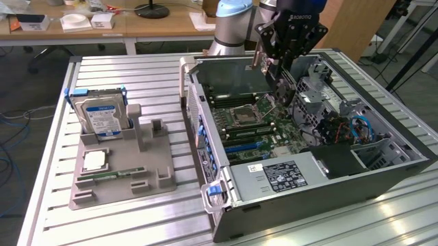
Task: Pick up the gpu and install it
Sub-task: 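Insert the gpu into the slot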
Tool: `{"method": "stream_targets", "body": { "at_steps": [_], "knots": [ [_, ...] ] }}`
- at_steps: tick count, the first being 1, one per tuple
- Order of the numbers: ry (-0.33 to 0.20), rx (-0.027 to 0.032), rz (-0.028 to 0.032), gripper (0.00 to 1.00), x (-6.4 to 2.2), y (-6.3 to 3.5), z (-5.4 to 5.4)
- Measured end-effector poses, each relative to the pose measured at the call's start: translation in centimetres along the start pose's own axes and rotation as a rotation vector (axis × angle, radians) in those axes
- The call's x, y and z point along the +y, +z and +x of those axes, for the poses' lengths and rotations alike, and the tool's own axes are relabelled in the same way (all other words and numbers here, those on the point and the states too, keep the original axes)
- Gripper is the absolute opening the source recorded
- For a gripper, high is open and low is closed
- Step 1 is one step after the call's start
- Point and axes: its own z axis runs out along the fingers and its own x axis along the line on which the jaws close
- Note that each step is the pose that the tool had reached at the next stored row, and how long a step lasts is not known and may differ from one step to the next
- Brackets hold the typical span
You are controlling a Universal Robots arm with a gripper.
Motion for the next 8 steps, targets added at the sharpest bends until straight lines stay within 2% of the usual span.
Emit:
{"method": "stream_targets", "body": {
  "at_steps": [4, 5, 6, 8],
  "knots": [
    [-0.007, -0.0002, -0.0002, 0.26, 0.00, 0.00, -0.03],
    [-0.008, 0.0004, 0.0017, 0.26, 0.01, -0.01, -0.04],
    [-0.008, 0.0055, 0.0034, 0.26, 0.01, -0.01, -0.13],
    [-0.009, 0.0268, 0.0048, 0.26, 0.01, 0.01, -0.36]
  ]
}}
